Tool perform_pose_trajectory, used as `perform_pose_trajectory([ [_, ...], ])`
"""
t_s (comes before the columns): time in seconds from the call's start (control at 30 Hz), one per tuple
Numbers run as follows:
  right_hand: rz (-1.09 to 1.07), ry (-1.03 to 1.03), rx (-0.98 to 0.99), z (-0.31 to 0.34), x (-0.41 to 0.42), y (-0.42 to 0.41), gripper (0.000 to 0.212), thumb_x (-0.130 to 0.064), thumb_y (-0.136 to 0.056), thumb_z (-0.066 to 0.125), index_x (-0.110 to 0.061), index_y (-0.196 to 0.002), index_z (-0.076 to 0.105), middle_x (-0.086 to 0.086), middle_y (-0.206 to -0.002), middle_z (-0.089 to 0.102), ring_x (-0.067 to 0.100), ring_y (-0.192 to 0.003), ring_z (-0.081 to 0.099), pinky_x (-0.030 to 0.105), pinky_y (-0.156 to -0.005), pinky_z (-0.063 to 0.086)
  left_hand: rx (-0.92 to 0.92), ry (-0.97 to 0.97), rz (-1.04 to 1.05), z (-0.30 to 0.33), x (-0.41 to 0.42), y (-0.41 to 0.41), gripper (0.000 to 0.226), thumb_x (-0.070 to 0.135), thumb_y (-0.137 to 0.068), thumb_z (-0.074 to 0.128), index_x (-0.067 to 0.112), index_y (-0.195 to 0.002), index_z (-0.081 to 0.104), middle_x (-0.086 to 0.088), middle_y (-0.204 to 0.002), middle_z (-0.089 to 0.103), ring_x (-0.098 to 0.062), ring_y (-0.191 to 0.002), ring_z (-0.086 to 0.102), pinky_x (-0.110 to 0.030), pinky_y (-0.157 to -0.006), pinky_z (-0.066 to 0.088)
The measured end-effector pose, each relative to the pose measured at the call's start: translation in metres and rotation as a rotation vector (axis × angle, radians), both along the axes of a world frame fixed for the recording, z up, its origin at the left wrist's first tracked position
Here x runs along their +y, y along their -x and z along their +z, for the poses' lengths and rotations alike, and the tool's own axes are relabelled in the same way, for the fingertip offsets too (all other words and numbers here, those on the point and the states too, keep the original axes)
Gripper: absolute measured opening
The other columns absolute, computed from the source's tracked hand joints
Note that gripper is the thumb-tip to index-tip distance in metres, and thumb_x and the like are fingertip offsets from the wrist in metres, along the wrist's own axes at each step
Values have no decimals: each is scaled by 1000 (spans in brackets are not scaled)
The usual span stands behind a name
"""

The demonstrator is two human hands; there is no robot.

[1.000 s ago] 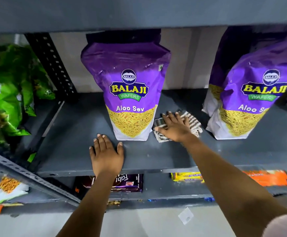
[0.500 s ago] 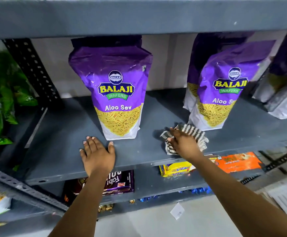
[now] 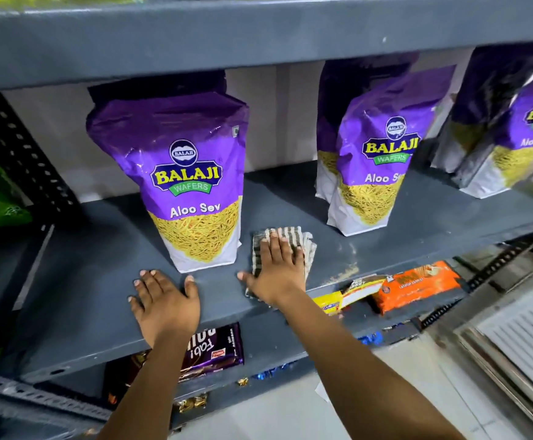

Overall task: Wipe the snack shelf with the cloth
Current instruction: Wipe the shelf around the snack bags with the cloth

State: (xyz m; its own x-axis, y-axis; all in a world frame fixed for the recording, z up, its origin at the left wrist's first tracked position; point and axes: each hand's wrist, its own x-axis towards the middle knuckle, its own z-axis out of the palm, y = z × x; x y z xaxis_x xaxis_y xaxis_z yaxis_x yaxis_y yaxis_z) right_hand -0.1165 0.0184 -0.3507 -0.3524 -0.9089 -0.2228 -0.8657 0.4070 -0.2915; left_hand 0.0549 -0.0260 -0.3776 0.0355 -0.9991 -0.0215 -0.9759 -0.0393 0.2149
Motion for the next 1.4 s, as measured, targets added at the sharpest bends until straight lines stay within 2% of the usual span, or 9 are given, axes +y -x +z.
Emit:
perform_pose_trajectory([
  [0.27, -148, 221, 107, -10, 51, 80, 46, -30, -95, 34, -19, -139, 30, 5, -153, 27, 22, -141, 24, 39, -115, 18, 22, -6, -13, 2, -2, 1, 70, 45, -95, 20, -3, -144, 6, -19, -155, 4, -30, -142, 1, -45, -116, 1],
  [0.43, -433, 343, 38, 16, 83, 100, 23, -12, -89, 45, -6, -110, 53, 25, -106, 67, 40, -94, 62, 39, -77, 47, 22, -27, -16, 1, 1, 0, 71, 46, -95, 19, -3, -144, 3, -19, -155, 2, -31, -142, -1, -46, -115, 0],
  [0.57, -155, 378, 38, 26, 51, 25, 42, -5, -84, 51, -12, -125, 47, 17, -117, 63, 33, -105, 60, 38, -88, 47, 29, -17, -18, 1, -1, -1, 70, 45, -95, 18, -3, -144, 4, -19, -155, 2, -31, -142, -1, -46, -116, 0],
  [0.7, 174, 224, 75, -11, 38, -20, 48, -11, -92, 39, -20, -139, 30, 5, -151, 33, 23, -140, 27, 38, -116, 18, 46, -19, -23, 3, -1, 0, 67, 42, -96, 18, -2, -144, 4, -18, -155, 2, -30, -142, 0, -45, -116, -1],
  [1.0, -212, 295, 174, -10, 97, 127, 42, -16, -87, 35, -22, -127, 47, 17, -125, 59, 36, -106, 58, 40, -89, 46, 225, 150, -108, -6, 38, 11, 70, 31, -79, 25, -15, -132, 33, -35, -139, 36, -47, -125, 39, -59, -102, 28],
  [1.17, -476, 226, 101, 13, 116, 172, 37, -10, -86, 47, -17, -122, 52, 23, -116, 63, 39, -101, 60, 40, -77, 48, 172, 249, -373, 1, 65, 49, 63, 38, -88, 26, -4, -132, 40, -24, -139, 44, -36, -127, 40, -56, -106, 16],
  [1.27, -248, 268, 127, 19, 94, 132, 38, -7, -86, 43, -18, -121, 53, 18, -111, 67, 34, -100, 63, 37, -77, 48, 140, 275, -510, 10, 63, 93, 62, 40, -90, 24, -1, -130, 45, -19, -137, 49, -32, -125, 46, -51, -108, 20],
  [1.33, -4, 289, 162, 4, 87, 107, 39, -12, -83, 41, -21, -119, 54, 11, -114, 67, 29, -106, 62, 37, -90, 48, 155, 248, -523, 17, 63, 128, 58, 35, -86, 29, -3, -125, 51, -20, -132, 54, -35, -119, 52, -58, -101, 33],
  [1.4, 22, 393, 224, -10, 93, 124, 37, -16, -76, 42, -22, -107, 61, 6, -100, 73, 23, -96, 68, 36, -85, 54, 173, 193, -497, 18, 62, 163, 58, 33, -84, 30, -5, -121, 54, -22, -128, 56, -39, -117, 53, -62, -95, 36],
])
